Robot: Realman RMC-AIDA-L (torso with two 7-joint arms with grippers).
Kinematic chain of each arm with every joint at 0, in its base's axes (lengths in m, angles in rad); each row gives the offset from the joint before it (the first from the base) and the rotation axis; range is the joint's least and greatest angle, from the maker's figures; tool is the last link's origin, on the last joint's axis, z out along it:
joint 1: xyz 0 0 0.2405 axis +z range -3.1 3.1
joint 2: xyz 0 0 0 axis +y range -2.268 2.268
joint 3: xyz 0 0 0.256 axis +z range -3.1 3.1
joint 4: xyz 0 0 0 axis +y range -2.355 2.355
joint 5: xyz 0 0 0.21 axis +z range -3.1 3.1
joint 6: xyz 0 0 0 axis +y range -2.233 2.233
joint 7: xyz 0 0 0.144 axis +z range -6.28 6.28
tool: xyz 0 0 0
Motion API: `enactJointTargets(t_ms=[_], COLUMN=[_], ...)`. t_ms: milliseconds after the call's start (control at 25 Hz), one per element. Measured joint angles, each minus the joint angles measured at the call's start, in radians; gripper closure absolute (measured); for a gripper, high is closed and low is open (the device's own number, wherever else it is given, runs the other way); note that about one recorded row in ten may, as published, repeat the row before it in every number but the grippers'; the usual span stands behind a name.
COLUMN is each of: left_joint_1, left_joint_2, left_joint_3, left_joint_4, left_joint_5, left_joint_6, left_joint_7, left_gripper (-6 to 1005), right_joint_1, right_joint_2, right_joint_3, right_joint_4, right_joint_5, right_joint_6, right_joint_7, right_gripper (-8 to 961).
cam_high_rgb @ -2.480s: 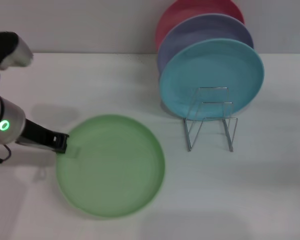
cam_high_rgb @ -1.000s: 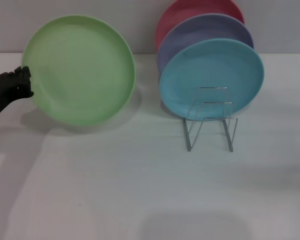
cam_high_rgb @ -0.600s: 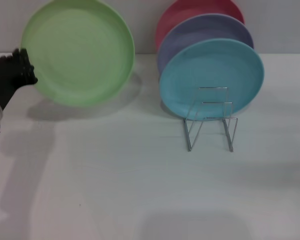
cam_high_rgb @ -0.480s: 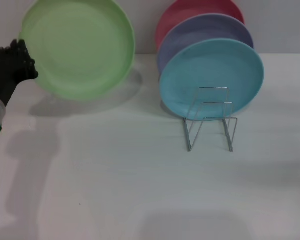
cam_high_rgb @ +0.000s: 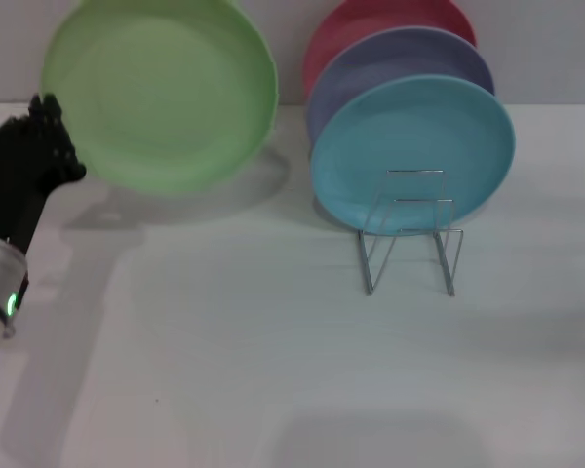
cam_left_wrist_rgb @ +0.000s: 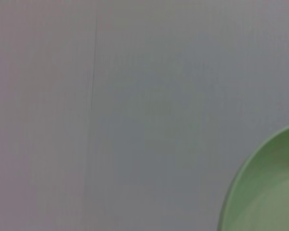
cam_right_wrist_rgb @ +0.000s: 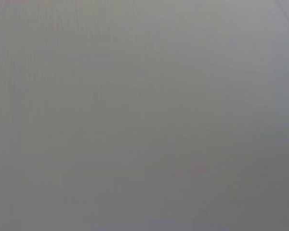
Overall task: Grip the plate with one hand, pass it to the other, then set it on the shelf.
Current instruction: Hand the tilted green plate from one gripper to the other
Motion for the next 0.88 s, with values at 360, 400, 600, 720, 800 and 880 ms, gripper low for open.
enactJointTargets(t_ms=[360, 400, 600, 720, 800, 880], left_joint_1=[0.021, 0.025, 0.027, 0.017, 0.017, 0.018], left_joint_2=[0.010, 0.006, -0.010, -0.015, -0.015, -0.016], left_joint_3=[-0.001, -0.001, 0.013, 0.022, 0.022, 0.023], left_joint_4=[0.194, 0.200, 0.240, 0.278, 0.287, 0.295], left_joint_5=[0.225, 0.228, 0.227, 0.221, 0.219, 0.217], left_joint_6=[0.216, 0.222, 0.259, 0.290, 0.301, 0.314], left_joint_7=[-0.331, -0.330, -0.290, -0.280, -0.278, -0.277], left_gripper=[969, 969, 969, 969, 969, 969], right_joint_1=[-0.001, -0.003, -0.017, -0.020, -0.020, -0.020], right_joint_2=[0.002, 0.003, 0.011, 0.013, 0.013, 0.014], right_joint_3=[-0.002, -0.002, -0.002, -0.002, -0.002, -0.002], right_joint_4=[0.001, 0.002, 0.003, 0.003, 0.005, 0.008], right_joint_5=[-0.030, -0.036, -0.090, -0.148, -0.160, -0.183], right_joint_6=[-0.002, -0.005, -0.034, -0.040, -0.040, -0.041], right_joint_7=[-0.002, -0.002, -0.002, -0.002, -0.002, -0.002], right_gripper=[297, 297, 297, 297, 297, 297])
